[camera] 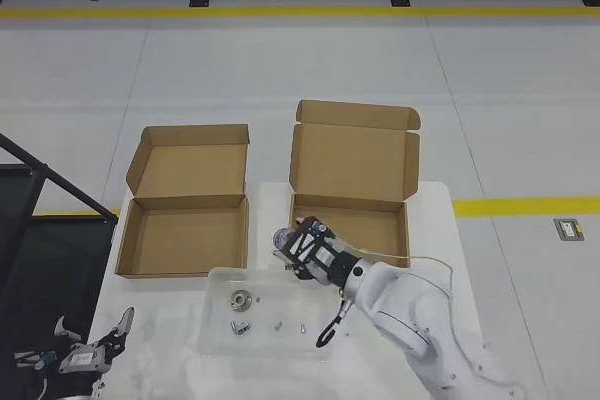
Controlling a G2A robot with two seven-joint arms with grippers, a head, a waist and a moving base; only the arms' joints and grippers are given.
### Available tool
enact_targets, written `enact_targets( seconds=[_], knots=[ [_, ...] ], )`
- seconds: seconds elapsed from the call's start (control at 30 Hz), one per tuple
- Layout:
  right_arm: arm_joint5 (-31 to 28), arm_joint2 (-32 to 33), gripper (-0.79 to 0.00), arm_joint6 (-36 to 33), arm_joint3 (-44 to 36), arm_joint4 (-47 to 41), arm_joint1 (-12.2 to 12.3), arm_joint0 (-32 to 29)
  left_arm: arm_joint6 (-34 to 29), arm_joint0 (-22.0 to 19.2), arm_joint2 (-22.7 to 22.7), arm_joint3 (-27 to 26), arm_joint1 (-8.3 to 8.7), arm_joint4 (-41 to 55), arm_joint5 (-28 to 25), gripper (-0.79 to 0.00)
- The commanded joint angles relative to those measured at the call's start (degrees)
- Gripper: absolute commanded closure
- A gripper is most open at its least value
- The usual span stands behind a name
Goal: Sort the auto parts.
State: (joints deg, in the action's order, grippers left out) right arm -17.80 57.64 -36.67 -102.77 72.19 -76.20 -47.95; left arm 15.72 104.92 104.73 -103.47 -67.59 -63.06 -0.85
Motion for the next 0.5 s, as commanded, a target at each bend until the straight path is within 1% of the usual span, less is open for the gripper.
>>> enact_targets(
  seconds=[0.0,0.13,0.2,0.47],
  knots=[
    [1.87,-0.21,0.0,-0.49,5.21,1.49,-0.41,3.59,0.0,0.0,0.0,0.0,0.0,0.0,0.0,-0.785],
    [3.73,-1.4,0.0,3.76,17.08,-0.6,-1.6,8.95,0.0,0.0,0.0,0.0,0.0,0.0,0.0,-0.785],
    [5.07,-2.52,0.0,6.06,21.35,1.81,-2.08,11.37,0.0,0.0,0.0,0.0,0.0,0.0,0.0,-0.785],
    [5.07,-2.52,0.0,6.06,21.35,1.81,-2.08,11.37,0.0,0.0,0.0,0.0,0.0,0.0,0.0,-0.785]
  ],
)
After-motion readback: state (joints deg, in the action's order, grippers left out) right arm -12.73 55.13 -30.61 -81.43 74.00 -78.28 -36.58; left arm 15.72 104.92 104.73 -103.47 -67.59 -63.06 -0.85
